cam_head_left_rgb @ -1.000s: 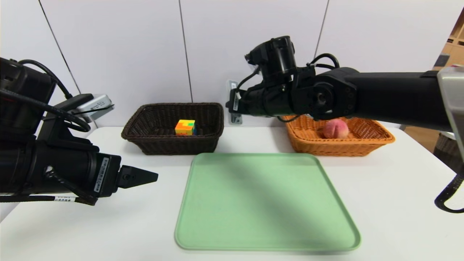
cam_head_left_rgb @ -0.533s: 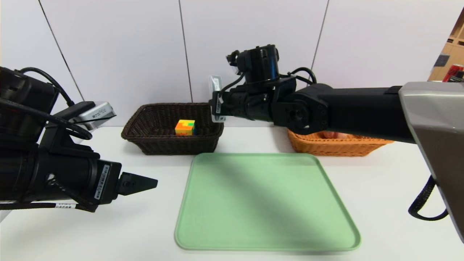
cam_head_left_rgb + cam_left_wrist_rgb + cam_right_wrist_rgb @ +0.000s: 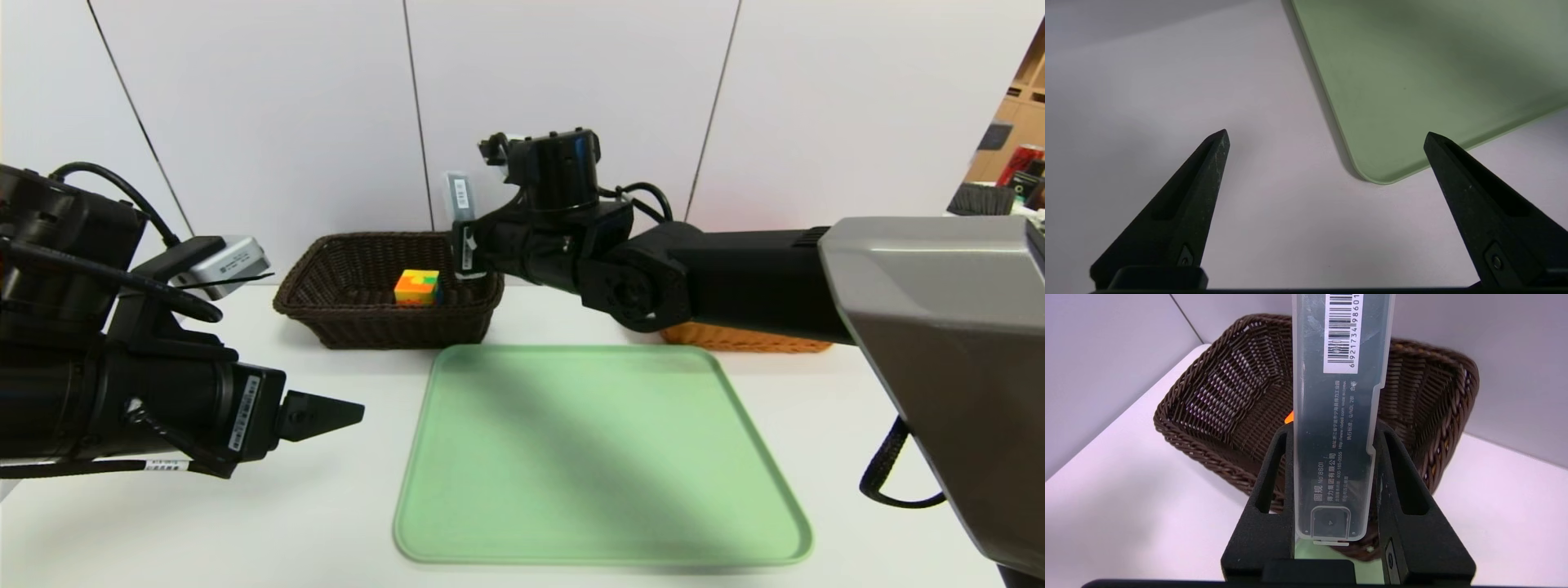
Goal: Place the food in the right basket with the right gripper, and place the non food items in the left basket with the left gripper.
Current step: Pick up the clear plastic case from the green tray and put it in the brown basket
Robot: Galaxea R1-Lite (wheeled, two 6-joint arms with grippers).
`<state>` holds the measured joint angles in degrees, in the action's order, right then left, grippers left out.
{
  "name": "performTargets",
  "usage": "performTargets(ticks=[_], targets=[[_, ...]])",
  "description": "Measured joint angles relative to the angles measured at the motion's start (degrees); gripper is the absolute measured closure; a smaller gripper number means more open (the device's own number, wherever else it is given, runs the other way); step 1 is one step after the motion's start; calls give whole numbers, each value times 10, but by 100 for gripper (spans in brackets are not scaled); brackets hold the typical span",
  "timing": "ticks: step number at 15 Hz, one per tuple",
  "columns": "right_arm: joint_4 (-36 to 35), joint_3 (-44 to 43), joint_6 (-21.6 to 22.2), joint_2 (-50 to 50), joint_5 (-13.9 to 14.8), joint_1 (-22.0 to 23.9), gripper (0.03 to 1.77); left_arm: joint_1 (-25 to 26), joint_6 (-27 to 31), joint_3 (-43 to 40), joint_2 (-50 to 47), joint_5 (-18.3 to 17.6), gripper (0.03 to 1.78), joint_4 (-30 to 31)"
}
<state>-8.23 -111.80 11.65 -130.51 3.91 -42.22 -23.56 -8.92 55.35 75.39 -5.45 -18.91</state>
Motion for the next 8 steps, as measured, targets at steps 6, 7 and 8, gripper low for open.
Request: performTargets(ticks=[6,7,8], targets=[[-56,0,-45,-28,-1,0,126,0,0,-13,6,0,12,19],[-66,0,-52,-34,0,1,126,0,0,-16,8,0,12,25],[-76,0,-61,-40,0,2,126,0,0,-20,9,0,12,31]])
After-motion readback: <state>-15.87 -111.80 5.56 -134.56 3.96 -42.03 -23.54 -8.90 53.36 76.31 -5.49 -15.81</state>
